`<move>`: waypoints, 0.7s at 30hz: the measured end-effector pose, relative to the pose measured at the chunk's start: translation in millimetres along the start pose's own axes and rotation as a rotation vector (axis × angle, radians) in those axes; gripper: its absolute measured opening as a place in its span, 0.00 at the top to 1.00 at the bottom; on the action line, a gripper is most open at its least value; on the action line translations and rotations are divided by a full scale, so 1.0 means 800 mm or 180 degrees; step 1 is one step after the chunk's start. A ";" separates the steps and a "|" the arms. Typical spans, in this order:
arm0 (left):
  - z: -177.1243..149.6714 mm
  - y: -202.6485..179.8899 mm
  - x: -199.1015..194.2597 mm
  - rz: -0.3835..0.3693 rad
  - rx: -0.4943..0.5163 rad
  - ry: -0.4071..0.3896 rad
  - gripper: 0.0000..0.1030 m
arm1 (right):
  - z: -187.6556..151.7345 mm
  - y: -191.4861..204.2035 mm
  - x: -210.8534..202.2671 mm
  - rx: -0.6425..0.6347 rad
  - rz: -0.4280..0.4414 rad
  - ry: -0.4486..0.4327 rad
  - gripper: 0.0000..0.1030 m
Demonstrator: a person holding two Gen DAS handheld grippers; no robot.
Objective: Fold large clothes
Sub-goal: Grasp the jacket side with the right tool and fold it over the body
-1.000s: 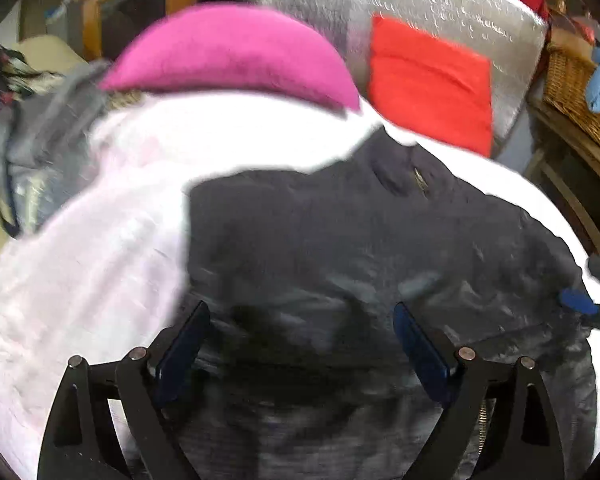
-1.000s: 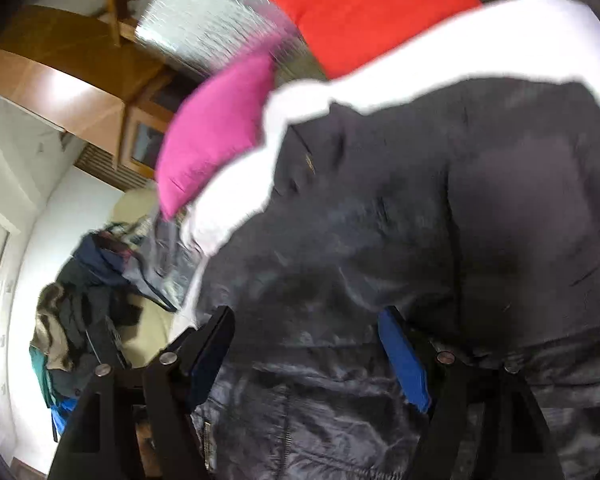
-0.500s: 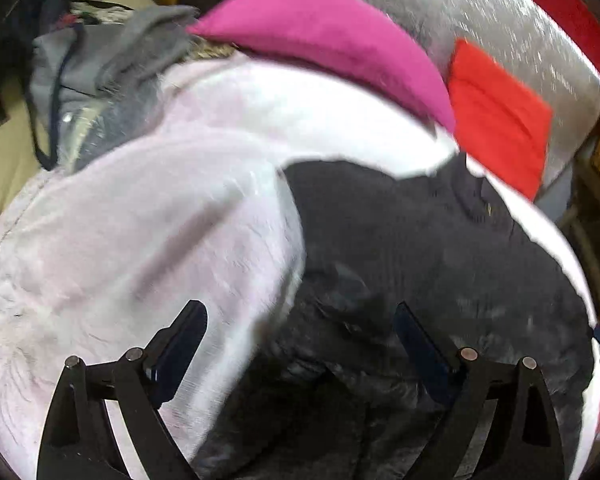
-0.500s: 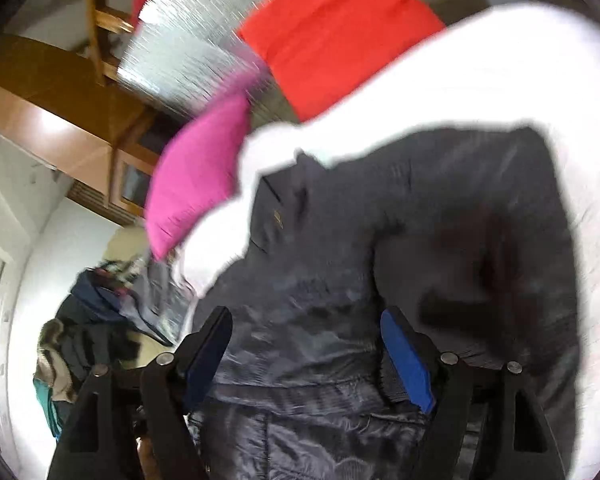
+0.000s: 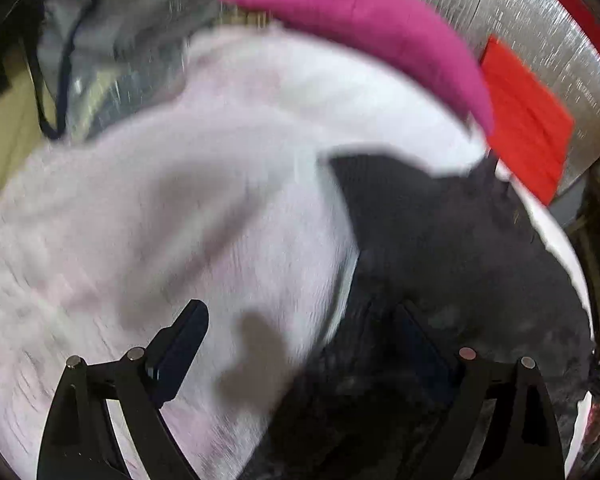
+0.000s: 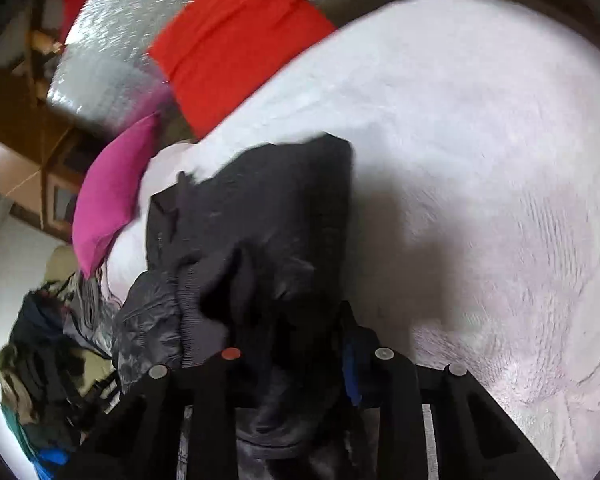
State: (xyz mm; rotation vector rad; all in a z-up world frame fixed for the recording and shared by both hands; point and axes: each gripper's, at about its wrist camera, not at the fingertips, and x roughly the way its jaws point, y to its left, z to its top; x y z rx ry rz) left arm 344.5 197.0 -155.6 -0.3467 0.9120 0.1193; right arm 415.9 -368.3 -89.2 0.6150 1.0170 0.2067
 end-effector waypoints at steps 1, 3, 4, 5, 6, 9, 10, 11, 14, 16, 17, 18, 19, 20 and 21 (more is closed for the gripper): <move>0.005 0.001 -0.007 -0.0027 -0.0012 -0.0072 0.09 | 0.006 -0.004 -0.008 0.0001 0.0029 -0.0017 0.66; 0.027 0.005 -0.012 -0.0240 -0.0045 -0.0172 0.09 | 0.019 -0.006 -0.010 0.0109 0.0168 -0.0085 0.37; 0.039 0.003 -0.007 -0.0307 -0.0044 -0.0158 0.09 | 0.028 -0.006 -0.009 0.0151 0.0168 -0.0142 0.17; 0.050 0.003 0.007 -0.0421 -0.0064 -0.0062 0.09 | 0.037 -0.009 -0.006 0.0205 0.0132 -0.0225 0.17; 0.051 0.005 0.017 -0.0444 -0.0102 -0.0017 0.09 | 0.046 -0.015 0.003 0.0289 0.0171 -0.0229 0.17; 0.070 -0.012 0.064 -0.0490 -0.0083 0.0187 0.11 | 0.061 -0.021 0.033 0.0362 0.0224 -0.0055 0.27; 0.072 -0.019 0.077 -0.0555 -0.0018 0.0240 0.13 | 0.061 -0.017 0.042 0.0259 0.0148 0.0008 0.51; 0.072 -0.031 0.087 -0.0573 0.0115 0.0298 0.22 | 0.062 -0.011 0.050 0.0099 -0.0001 0.0061 0.68; 0.072 -0.049 0.114 -0.0406 0.0432 0.0495 0.70 | 0.060 -0.004 0.051 -0.0147 -0.0171 0.0046 0.79; 0.074 -0.052 0.122 -0.0294 0.0636 0.0431 0.71 | 0.060 -0.005 0.054 -0.0226 -0.0243 0.0082 0.78; 0.075 -0.050 0.124 -0.0271 0.0643 0.0434 0.70 | 0.060 -0.008 0.055 -0.0213 -0.0216 0.0096 0.74; 0.076 -0.046 0.121 -0.0301 0.0550 0.0451 0.68 | 0.058 -0.012 0.053 -0.0151 -0.0182 0.0084 0.74; 0.077 -0.041 0.114 -0.0342 0.0439 0.0441 0.64 | 0.057 -0.016 0.047 -0.0110 -0.0181 0.0060 0.62; 0.076 -0.037 0.103 -0.0339 0.0360 0.0395 0.58 | 0.056 -0.017 0.034 -0.0075 -0.0269 -0.0069 0.37; 0.073 -0.033 0.087 -0.0362 0.0334 0.0303 0.43 | 0.050 -0.020 0.014 -0.0104 -0.0340 -0.0233 0.27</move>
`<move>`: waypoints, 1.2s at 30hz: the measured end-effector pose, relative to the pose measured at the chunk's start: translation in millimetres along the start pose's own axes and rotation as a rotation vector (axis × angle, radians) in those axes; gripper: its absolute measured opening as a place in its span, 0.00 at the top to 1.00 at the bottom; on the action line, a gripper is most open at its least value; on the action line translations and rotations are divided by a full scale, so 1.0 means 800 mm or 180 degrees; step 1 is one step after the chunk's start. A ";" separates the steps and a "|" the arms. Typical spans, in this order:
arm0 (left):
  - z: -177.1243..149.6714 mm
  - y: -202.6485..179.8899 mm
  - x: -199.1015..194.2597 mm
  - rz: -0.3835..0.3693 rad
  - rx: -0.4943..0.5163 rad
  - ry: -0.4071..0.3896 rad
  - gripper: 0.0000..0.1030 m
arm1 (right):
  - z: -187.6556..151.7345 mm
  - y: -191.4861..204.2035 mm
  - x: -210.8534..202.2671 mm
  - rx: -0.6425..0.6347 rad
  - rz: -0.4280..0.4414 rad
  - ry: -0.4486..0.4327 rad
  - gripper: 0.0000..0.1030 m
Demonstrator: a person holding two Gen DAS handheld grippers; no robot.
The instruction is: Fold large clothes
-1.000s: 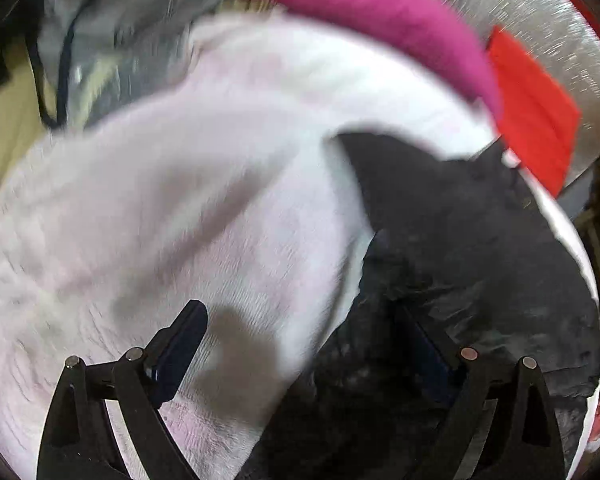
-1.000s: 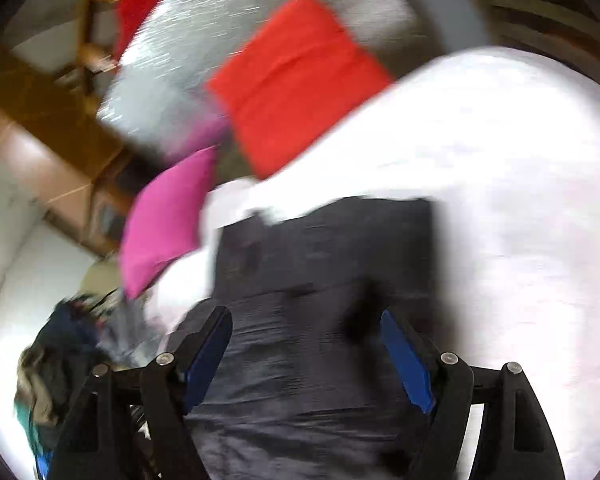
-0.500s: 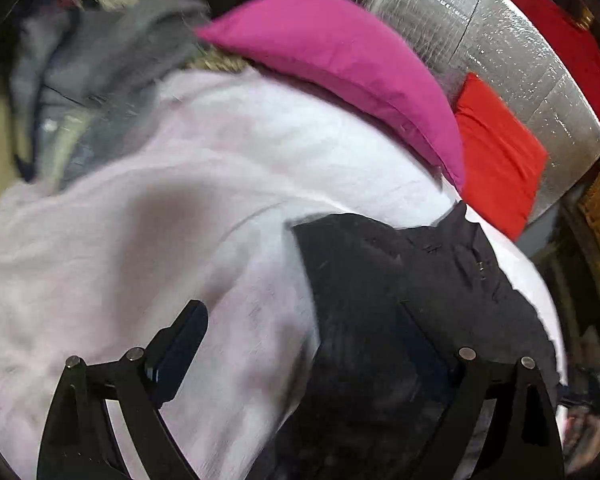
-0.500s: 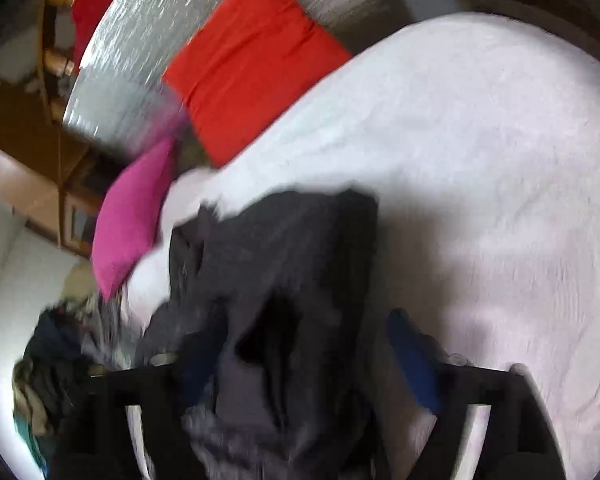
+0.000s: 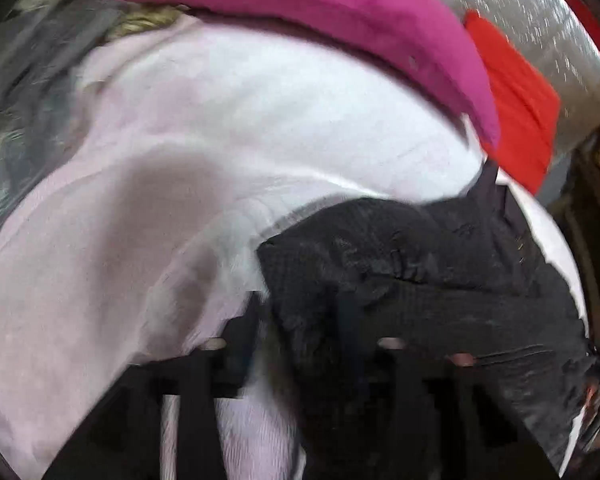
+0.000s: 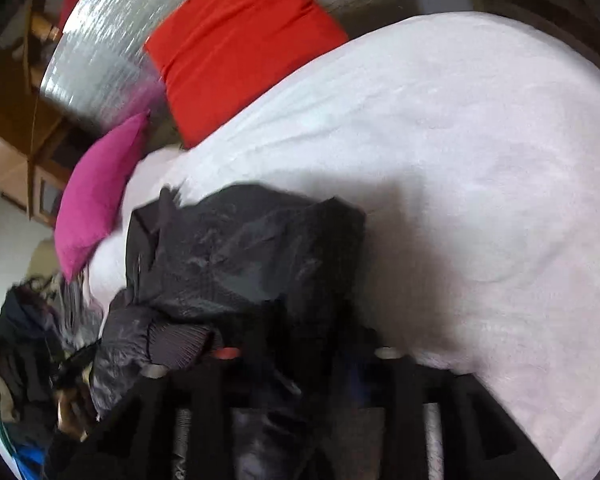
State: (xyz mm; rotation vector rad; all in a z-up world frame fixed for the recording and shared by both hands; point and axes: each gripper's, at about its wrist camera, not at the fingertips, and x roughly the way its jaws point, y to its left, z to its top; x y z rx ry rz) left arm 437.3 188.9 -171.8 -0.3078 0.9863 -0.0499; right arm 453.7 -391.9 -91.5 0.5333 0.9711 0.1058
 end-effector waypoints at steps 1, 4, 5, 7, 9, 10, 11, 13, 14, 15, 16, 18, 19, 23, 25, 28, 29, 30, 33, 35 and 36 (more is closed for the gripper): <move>-0.005 -0.001 -0.018 -0.0035 0.0034 -0.0110 0.33 | -0.002 0.004 -0.019 -0.0052 -0.0073 -0.0184 0.26; -0.034 -0.015 -0.076 -0.0073 0.0235 -0.0424 0.29 | -0.010 0.029 -0.067 -0.0057 0.0268 -0.0485 0.26; -0.042 -0.022 -0.088 -0.0099 0.0298 -0.0461 0.29 | -0.015 0.042 -0.074 -0.0039 0.0474 -0.0464 0.26; -0.066 -0.038 -0.109 -0.0245 0.0378 -0.0546 0.29 | -0.027 0.075 -0.072 -0.0039 0.0916 -0.0273 0.26; -0.083 -0.057 -0.113 -0.0214 0.0572 -0.0565 0.29 | -0.041 0.109 -0.057 -0.0088 0.1207 -0.0053 0.26; -0.095 -0.065 -0.107 -0.0107 0.0615 -0.0563 0.29 | -0.050 0.124 -0.046 -0.0104 0.1315 0.0069 0.26; -0.100 -0.068 -0.098 -0.0055 0.0633 -0.0467 0.29 | -0.062 0.141 -0.027 -0.0106 0.1401 0.0204 0.26; -0.108 -0.074 -0.072 0.0067 0.0693 -0.0160 0.29 | -0.078 0.152 -0.001 -0.0105 0.1333 0.0344 0.26; -0.115 -0.076 -0.055 0.0263 0.0786 -0.0067 0.29 | -0.089 0.148 0.025 -0.0064 0.1093 0.0477 0.26; -0.120 -0.077 -0.047 0.0394 0.0854 -0.0069 0.27 | -0.095 0.140 0.046 0.0018 0.0912 0.0577 0.26; -0.123 -0.081 -0.046 0.0472 0.0892 -0.0127 0.27 | -0.102 0.131 0.056 0.0121 0.0862 0.0555 0.28; -0.123 -0.089 -0.058 0.0556 0.0898 -0.0210 0.29 | -0.101 0.134 0.039 0.0187 0.0880 0.0419 0.28; -0.124 -0.093 -0.068 0.0514 0.0922 -0.0288 0.29 | -0.098 0.139 0.029 0.0184 0.0909 0.0411 0.28; -0.136 -0.105 -0.092 0.0529 0.1072 -0.0593 0.15 | -0.087 0.151 -0.002 -0.0042 0.1050 0.0113 0.24; -0.138 -0.101 -0.070 0.0596 0.1047 -0.0381 0.13 | -0.082 0.137 0.016 0.0047 0.0798 0.0156 0.18; -0.138 -0.096 -0.054 0.0625 0.0930 -0.0272 0.11 | -0.084 0.121 0.038 0.0185 0.0798 0.0270 0.19; -0.139 -0.100 -0.064 0.0634 0.0933 -0.0312 0.11 | -0.083 0.125 0.025 0.0174 0.0870 0.0229 0.18; -0.141 -0.102 -0.073 0.0579 0.0961 -0.0368 0.11 | -0.084 0.128 0.014 0.0161 0.0933 0.0190 0.18; -0.148 -0.106 -0.098 0.0592 0.1063 -0.0506 0.11 | -0.094 0.137 -0.030 -0.0067 0.0870 0.0009 0.18; -0.158 -0.110 -0.124 0.0530 0.1066 -0.0592 0.11 | -0.111 0.138 -0.062 -0.0175 0.0884 -0.0048 0.18; -0.162 -0.112 -0.131 0.0501 0.1041 -0.0606 0.11 | -0.118 0.135 -0.073 -0.0210 0.0892 -0.0048 0.18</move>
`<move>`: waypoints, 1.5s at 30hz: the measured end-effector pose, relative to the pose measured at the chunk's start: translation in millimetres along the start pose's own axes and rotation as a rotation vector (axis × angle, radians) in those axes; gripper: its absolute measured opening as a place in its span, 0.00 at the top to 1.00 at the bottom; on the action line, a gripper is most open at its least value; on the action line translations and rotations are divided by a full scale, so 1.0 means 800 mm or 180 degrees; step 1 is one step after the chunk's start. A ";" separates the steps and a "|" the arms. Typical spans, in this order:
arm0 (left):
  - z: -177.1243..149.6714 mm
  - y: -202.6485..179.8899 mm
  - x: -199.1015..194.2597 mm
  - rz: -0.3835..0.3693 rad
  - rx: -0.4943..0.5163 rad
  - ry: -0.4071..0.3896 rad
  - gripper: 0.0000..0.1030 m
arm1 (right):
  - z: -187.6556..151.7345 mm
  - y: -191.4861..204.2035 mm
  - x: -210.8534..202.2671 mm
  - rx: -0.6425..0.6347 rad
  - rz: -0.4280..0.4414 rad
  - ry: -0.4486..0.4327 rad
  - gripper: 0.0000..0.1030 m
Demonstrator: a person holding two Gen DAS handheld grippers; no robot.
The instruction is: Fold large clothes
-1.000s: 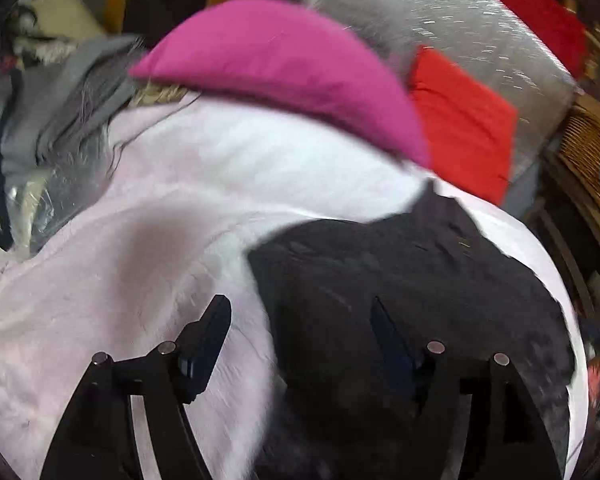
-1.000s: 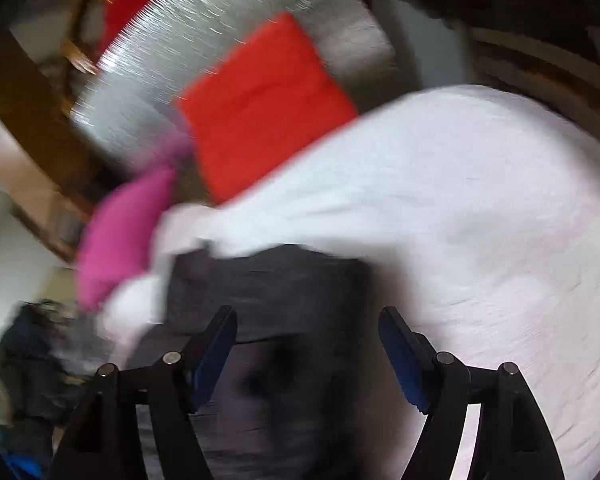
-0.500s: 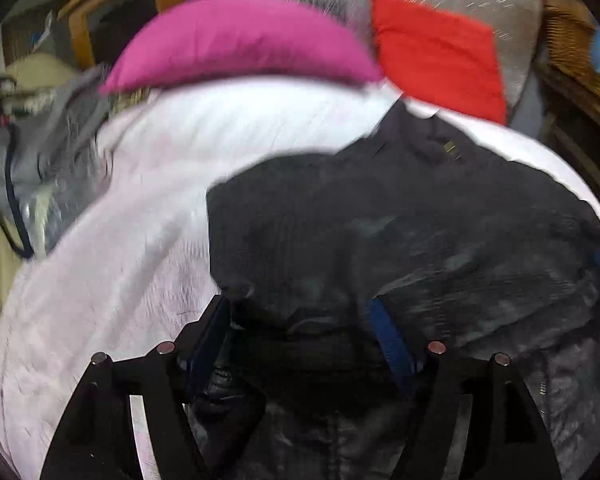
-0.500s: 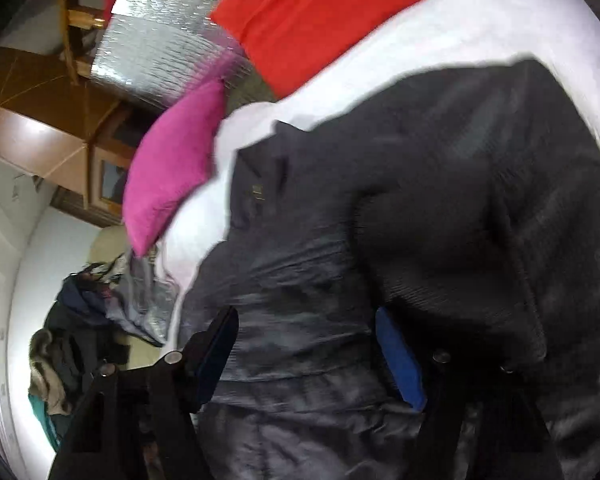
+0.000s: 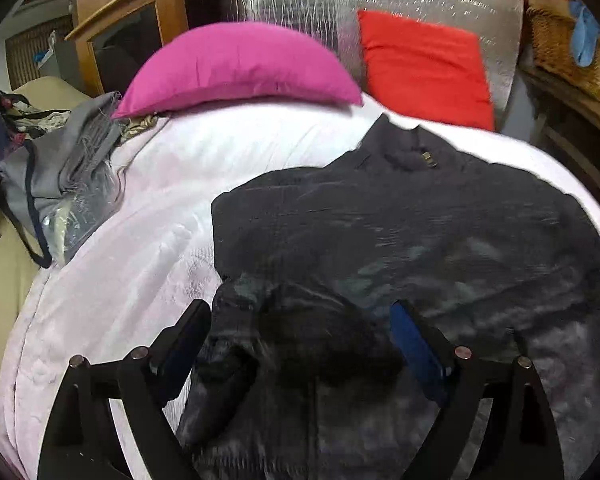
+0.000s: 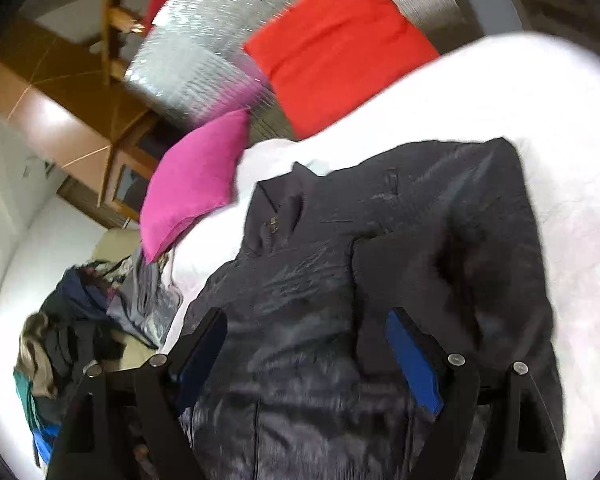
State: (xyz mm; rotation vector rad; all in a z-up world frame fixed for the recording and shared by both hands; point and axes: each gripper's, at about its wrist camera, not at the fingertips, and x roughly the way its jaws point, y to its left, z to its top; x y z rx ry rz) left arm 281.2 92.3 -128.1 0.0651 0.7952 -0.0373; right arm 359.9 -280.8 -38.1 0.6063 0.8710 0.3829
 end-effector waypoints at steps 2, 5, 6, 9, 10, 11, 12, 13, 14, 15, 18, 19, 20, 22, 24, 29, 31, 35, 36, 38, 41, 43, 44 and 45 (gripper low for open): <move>-0.007 0.004 -0.021 -0.0051 -0.0054 -0.0028 0.11 | -0.021 0.004 -0.031 -0.0106 -0.0029 -0.0019 0.18; -0.022 0.007 -0.049 -0.0084 -0.0134 -0.0085 0.11 | -0.064 -0.004 -0.077 -0.0182 -0.0048 -0.0090 0.18; -0.026 0.006 -0.057 -0.0100 -0.0152 -0.0097 0.11 | -0.085 -0.009 -0.097 -0.0154 -0.0043 -0.0114 0.18; -0.041 -0.002 -0.082 0.0014 -0.0492 -0.0152 0.10 | -0.128 -0.025 -0.119 -0.0093 -0.0153 -0.0082 0.18; -0.047 -0.004 -0.088 0.0019 -0.0491 -0.0136 0.10 | -0.138 -0.030 -0.126 -0.0082 -0.0196 -0.0068 0.18; -0.051 -0.006 -0.092 0.0024 -0.0487 -0.0120 0.10 | -0.146 -0.036 -0.133 -0.0060 -0.0220 -0.0049 0.18; -0.054 -0.008 -0.097 0.0017 -0.0485 -0.0118 0.10 | -0.151 -0.040 -0.137 -0.0039 -0.0226 -0.0044 0.18; -0.055 -0.008 -0.101 0.0008 -0.0484 -0.0126 0.10 | -0.155 -0.043 -0.147 -0.0015 -0.0237 -0.0061 0.18; -0.057 -0.010 -0.106 0.0005 -0.0475 -0.0143 0.10 | -0.155 -0.043 -0.151 -0.0006 -0.0241 -0.0083 0.18; -0.057 -0.012 -0.109 0.0011 -0.0468 -0.0152 0.10 | -0.153 -0.042 -0.155 -0.0005 -0.0232 -0.0102 0.18; -0.059 -0.014 -0.108 0.0020 -0.0471 -0.0137 0.10 | -0.142 -0.031 -0.159 -0.0056 -0.0218 -0.0169 0.18; -0.062 -0.015 -0.105 0.0033 -0.0475 -0.0110 0.10 | -0.141 -0.028 -0.161 -0.0066 -0.0195 -0.0182 0.18; -0.065 -0.016 -0.105 0.0027 -0.0474 -0.0105 0.10 | -0.141 -0.025 -0.160 -0.0069 -0.0164 -0.0187 0.18; -0.079 -0.016 -0.104 0.0032 -0.0481 -0.0058 0.10 | -0.148 -0.025 -0.155 -0.0039 -0.0156 -0.0158 0.18; -0.098 -0.008 -0.108 -0.0033 -0.0537 -0.0004 0.10 | -0.160 -0.032 -0.152 -0.0006 -0.0169 -0.0100 0.18; -0.171 0.038 -0.147 -0.0006 -0.0814 0.0033 0.10 | -0.206 -0.073 -0.181 0.0144 -0.0378 -0.0037 0.18; -0.205 0.062 -0.166 0.0062 -0.0983 0.0040 0.10 | -0.223 -0.089 -0.199 0.0237 -0.0426 -0.0060 0.18; -0.264 0.101 -0.191 0.0211 -0.1338 0.0120 0.10 | -0.250 -0.107 -0.224 0.0344 -0.0492 -0.0084 0.18; -0.280 0.109 -0.197 0.0218 -0.1432 0.0145 0.10 | -0.256 -0.110 -0.227 0.0380 -0.0480 -0.0078 0.18; -0.303 0.117 -0.204 0.0225 -0.1553 0.0215 0.10 | -0.271 -0.118 -0.231 0.0498 -0.0418 -0.0025 0.18; -0.328 0.121 -0.212 0.0131 -0.1698 0.0252 0.10 | -0.292 -0.121 -0.231 0.0581 -0.0358 0.0052 0.18; -0.338 0.119 -0.217 0.0044 -0.1763 0.0269 0.10 | -0.307 -0.123 -0.228 0.0616 -0.0314 0.0109 0.18; -0.342 0.117 -0.218 0.0012 -0.1773 0.0271 0.10 | -0.313 -0.124 -0.226 0.0650 -0.0293 0.0140 0.18; -0.345 0.117 -0.220 -0.0010 -0.1767 0.0273 0.10 | -0.318 -0.125 -0.224 0.0677 -0.0282 0.0167 0.18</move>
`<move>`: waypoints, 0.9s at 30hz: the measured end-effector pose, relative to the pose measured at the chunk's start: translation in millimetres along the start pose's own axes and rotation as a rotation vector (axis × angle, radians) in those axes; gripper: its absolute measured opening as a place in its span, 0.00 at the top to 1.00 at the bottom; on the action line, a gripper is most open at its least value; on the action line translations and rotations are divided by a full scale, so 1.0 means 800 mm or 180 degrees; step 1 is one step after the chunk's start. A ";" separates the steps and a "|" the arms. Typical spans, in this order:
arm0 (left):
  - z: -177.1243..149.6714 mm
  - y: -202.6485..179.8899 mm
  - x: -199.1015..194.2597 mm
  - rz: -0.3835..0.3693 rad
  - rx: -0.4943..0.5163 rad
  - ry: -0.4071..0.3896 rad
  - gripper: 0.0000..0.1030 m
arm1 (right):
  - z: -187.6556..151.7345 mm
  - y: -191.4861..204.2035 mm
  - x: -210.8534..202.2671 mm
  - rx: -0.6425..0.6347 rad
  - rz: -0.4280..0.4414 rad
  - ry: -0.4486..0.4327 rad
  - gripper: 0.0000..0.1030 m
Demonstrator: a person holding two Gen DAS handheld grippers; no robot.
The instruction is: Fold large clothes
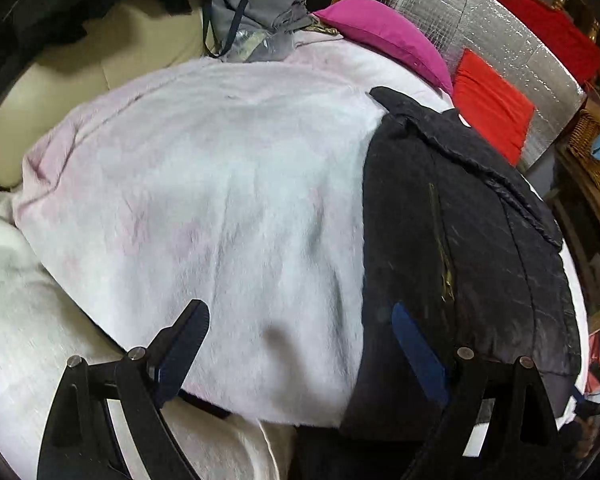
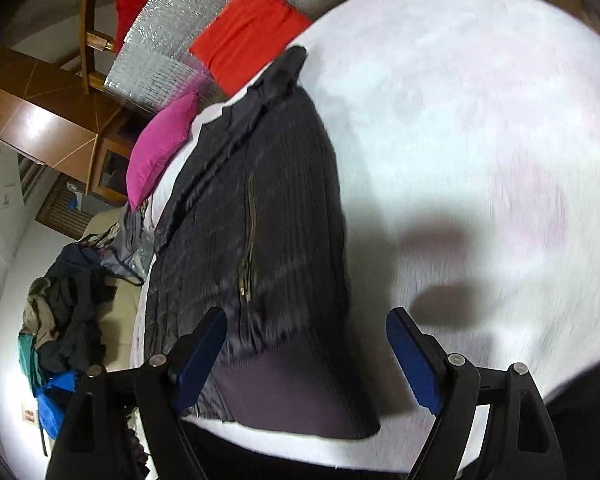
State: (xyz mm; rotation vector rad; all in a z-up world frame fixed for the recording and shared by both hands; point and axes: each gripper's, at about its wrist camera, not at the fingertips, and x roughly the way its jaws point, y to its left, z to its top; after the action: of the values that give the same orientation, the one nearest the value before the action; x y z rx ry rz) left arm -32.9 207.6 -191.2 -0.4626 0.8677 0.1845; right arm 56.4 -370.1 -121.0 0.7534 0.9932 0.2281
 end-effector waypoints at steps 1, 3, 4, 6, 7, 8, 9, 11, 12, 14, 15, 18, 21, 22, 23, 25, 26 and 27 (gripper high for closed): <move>-0.003 -0.004 0.000 -0.0028 0.0041 0.0024 0.10 | -0.003 -0.001 0.001 0.0014 -0.0001 0.0012 0.18; -0.006 -0.012 -0.002 -0.0082 0.0115 0.0043 0.10 | -0.010 0.001 0.005 0.0018 0.0041 0.0046 0.18; -0.007 -0.016 -0.002 -0.0110 0.0140 0.0049 0.10 | -0.012 0.002 0.006 0.0007 0.0061 0.0062 0.18; -0.009 -0.026 -0.001 -0.0182 0.0190 0.0086 0.10 | -0.016 0.007 0.010 -0.0038 0.0091 0.0097 0.18; -0.013 -0.030 -0.001 -0.0212 0.0215 0.0110 0.10 | -0.018 0.009 0.012 -0.0042 0.0098 0.0116 0.18; -0.015 -0.035 0.002 -0.0253 0.0242 0.0146 0.10 | -0.020 0.010 0.014 -0.0042 0.0110 0.0132 0.18; -0.016 -0.038 0.004 -0.0276 0.0257 0.0182 0.10 | -0.021 0.010 0.016 -0.0050 0.0113 0.0145 0.18; -0.020 -0.042 0.009 -0.0327 0.0295 0.0262 0.10 | -0.023 0.011 0.020 -0.0066 0.0088 0.0167 0.18; -0.020 -0.044 0.013 -0.0347 0.0308 0.0298 0.10 | -0.025 0.011 0.021 -0.0058 0.0084 0.0178 0.18; -0.022 -0.050 0.024 -0.0363 0.0317 0.0432 0.10 | -0.028 0.012 0.023 -0.0069 0.0073 0.0175 0.20; -0.023 -0.051 0.026 -0.0392 0.0336 0.0464 0.10 | -0.028 0.014 0.024 -0.0106 0.0036 0.0188 0.22; -0.027 -0.064 0.036 -0.0386 0.0468 0.0551 0.10 | -0.030 0.015 0.031 -0.0157 -0.0160 0.0271 0.45; -0.030 -0.072 0.041 -0.0376 0.0578 0.0575 0.53 | -0.030 0.011 0.033 -0.0168 -0.0322 0.0351 0.76; -0.030 -0.072 0.044 -0.0439 0.0560 0.0613 0.60 | -0.030 0.010 0.034 -0.0166 -0.0292 0.0386 0.88; -0.029 -0.072 0.044 -0.0453 0.0529 0.0614 0.62 | -0.030 0.009 0.033 -0.0166 -0.0274 0.0400 0.90; -0.026 -0.073 0.039 -0.0490 0.0527 0.0605 0.83 | -0.029 0.015 0.031 -0.0228 -0.0288 0.0398 0.92; -0.024 -0.073 0.034 -0.0526 0.0508 0.0591 0.88 | -0.028 0.020 0.025 -0.0215 -0.0192 0.0375 0.92; -0.021 -0.072 0.025 -0.0602 0.0462 0.0548 0.90 | -0.027 0.022 0.016 -0.0202 -0.0097 0.0342 0.92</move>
State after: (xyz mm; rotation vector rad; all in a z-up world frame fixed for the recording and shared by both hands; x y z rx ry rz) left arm -12.4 148.2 -197.6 -0.4260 0.9923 -0.0931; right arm 48.8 -340.6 -124.7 0.6733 1.0934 0.2748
